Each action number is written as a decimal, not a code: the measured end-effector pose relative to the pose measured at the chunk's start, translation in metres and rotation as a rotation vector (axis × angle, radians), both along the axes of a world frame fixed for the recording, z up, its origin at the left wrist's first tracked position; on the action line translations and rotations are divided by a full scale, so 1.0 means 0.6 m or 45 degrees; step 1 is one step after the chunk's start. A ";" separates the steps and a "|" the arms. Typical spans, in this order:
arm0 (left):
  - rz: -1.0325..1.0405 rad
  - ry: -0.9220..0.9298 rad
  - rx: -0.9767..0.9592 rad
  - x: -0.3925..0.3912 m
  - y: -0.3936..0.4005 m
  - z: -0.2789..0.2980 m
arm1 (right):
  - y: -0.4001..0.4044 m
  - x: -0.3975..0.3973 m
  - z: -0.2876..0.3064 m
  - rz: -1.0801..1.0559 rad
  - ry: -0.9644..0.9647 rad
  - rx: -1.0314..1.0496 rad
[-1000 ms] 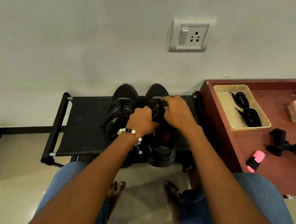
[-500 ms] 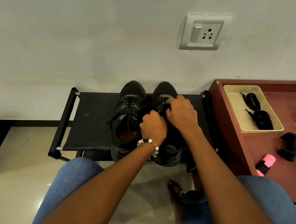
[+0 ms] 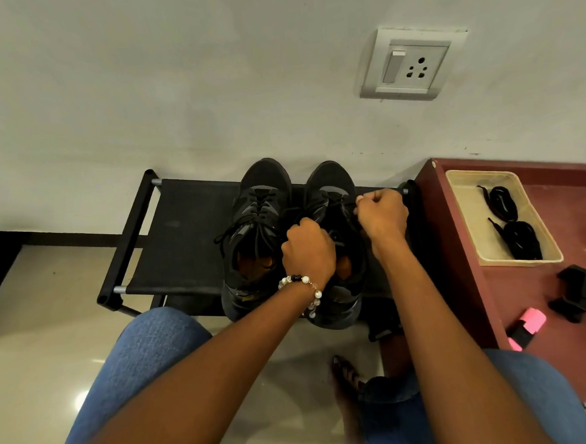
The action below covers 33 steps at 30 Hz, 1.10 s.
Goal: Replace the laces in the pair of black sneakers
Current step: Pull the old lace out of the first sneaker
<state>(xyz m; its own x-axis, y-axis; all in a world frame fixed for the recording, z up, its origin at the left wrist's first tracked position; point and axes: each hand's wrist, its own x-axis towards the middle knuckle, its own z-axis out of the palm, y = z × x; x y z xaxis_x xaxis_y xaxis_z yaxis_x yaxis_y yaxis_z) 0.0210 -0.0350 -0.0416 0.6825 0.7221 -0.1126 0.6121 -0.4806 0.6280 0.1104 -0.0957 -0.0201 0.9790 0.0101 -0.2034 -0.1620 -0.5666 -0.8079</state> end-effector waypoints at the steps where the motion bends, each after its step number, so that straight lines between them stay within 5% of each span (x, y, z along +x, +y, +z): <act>1: 0.000 0.003 0.004 0.001 0.000 0.002 | 0.002 -0.004 0.002 0.077 -0.088 -0.002; 6: 0.010 0.040 -0.015 0.003 -0.001 0.003 | 0.014 -0.018 -0.001 0.694 -0.501 -0.658; 12: -0.002 0.044 -0.012 0.007 -0.002 0.002 | 0.015 -0.029 -0.011 0.642 -0.675 -0.919; 14: 0.000 0.057 -0.013 0.007 -0.003 0.002 | 0.014 -0.026 -0.004 0.469 -0.579 -0.590; 18: -0.013 0.008 -0.017 0.005 -0.003 0.000 | -0.001 -0.006 0.043 -0.073 -0.003 0.733; 21: -0.006 -0.012 -0.038 0.005 -0.003 0.001 | -0.018 0.002 0.051 -0.228 0.181 1.018; 24: 0.004 0.004 -0.047 0.004 -0.004 0.005 | -0.012 -0.005 0.028 -0.071 0.076 0.727; 30: 0.005 0.038 -0.048 0.004 -0.001 0.007 | 0.001 -0.013 -0.008 0.704 -0.470 -0.622; 33: 0.015 0.043 -0.055 0.005 -0.003 0.008 | 0.006 -0.021 -0.013 0.705 -0.539 -0.806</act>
<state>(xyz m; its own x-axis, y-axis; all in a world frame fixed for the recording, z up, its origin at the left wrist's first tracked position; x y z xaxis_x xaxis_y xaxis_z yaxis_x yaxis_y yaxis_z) 0.0243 -0.0369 -0.0369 0.6691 0.7242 -0.1668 0.6390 -0.4460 0.6267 0.0979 -0.0921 -0.0277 0.8620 0.5053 0.0412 0.4982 -0.8292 -0.2533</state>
